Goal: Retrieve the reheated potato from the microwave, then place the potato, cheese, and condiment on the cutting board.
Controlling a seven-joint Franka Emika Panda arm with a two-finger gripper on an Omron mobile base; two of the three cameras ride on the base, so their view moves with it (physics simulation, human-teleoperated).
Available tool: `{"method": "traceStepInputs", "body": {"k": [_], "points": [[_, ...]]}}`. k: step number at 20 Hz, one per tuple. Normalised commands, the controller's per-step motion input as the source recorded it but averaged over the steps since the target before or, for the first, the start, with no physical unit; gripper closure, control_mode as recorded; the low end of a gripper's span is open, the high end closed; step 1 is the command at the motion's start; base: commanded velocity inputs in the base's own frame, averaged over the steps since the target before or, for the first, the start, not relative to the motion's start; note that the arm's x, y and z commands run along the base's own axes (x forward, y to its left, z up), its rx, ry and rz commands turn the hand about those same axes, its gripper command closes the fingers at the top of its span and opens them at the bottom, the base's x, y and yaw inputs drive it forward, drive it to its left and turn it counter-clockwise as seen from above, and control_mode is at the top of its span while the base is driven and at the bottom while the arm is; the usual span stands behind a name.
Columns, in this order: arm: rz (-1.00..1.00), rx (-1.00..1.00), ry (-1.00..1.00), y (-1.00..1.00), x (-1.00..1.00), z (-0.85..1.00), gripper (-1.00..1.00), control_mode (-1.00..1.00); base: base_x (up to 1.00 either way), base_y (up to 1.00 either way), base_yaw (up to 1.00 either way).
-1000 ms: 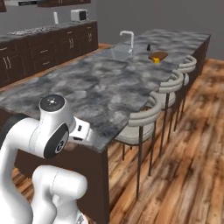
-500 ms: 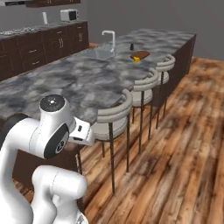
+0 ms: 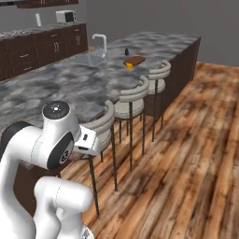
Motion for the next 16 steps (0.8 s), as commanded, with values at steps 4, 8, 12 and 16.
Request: {"method": "traceStepInputs", "body": {"k": [4,8,12,16], "points": [[0.00,0.00,0.00,0.00,0.00,0.00,1.00,1.00,0.47,-0.68,0.00],[0.00,0.00,0.00,0.00,0.00,0.00,1.00,1.00,0.51,-0.67,0.00],[0.00,0.00,0.00,0.00,0.00,0.00,1.00,1.00,0.60,-0.65,0.00],[0.00,0.00,0.00,0.00,0.00,0.00,1.00,1.00,0.64,-0.63,0.00]]}}
